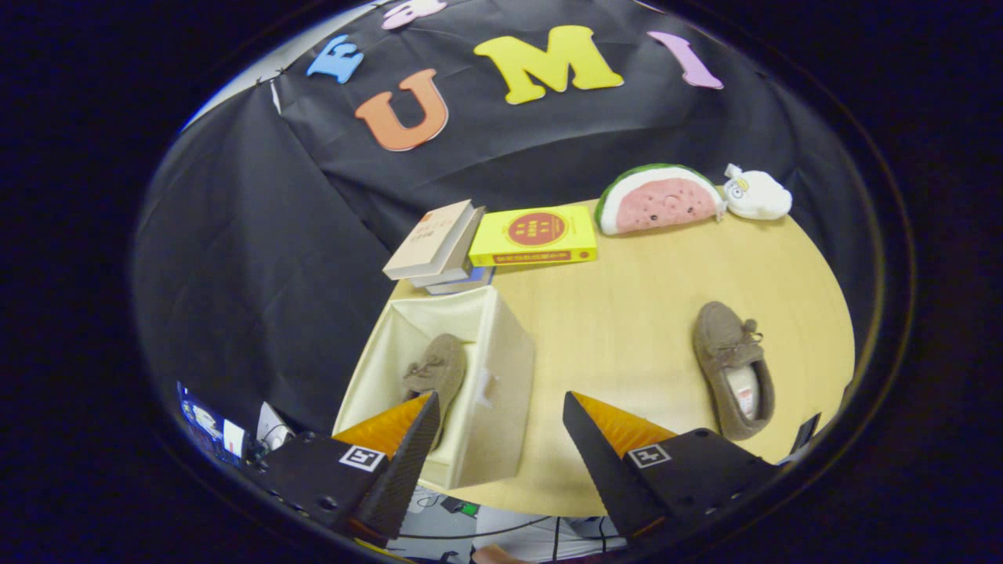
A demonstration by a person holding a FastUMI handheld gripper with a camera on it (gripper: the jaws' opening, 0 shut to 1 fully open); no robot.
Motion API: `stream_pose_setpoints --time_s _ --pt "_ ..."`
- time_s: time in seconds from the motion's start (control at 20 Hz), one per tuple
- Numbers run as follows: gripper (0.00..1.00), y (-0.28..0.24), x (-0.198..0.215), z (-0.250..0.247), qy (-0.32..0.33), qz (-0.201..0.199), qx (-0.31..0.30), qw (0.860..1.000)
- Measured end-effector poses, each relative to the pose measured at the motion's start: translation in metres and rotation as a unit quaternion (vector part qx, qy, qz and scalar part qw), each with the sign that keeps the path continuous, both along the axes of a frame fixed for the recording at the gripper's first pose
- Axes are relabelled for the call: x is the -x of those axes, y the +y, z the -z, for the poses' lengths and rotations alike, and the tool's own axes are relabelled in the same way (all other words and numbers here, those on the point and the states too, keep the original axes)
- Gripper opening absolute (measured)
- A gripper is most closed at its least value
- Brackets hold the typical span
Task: Open the storage box then place both shoes into the box .Put the left shoe in first, then the right shoe, with the right side of both shoes facing outward in a uniform manner.
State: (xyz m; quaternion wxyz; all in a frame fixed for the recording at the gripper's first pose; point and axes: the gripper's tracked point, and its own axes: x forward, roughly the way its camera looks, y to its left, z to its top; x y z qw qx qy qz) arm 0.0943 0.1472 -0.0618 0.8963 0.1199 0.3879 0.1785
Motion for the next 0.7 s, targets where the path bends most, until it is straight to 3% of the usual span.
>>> stream_pose_setpoints --time_s 0.7 --pt "0.96 -0.214 -0.039 0.079 0.052 0.08 0.134 0.986"
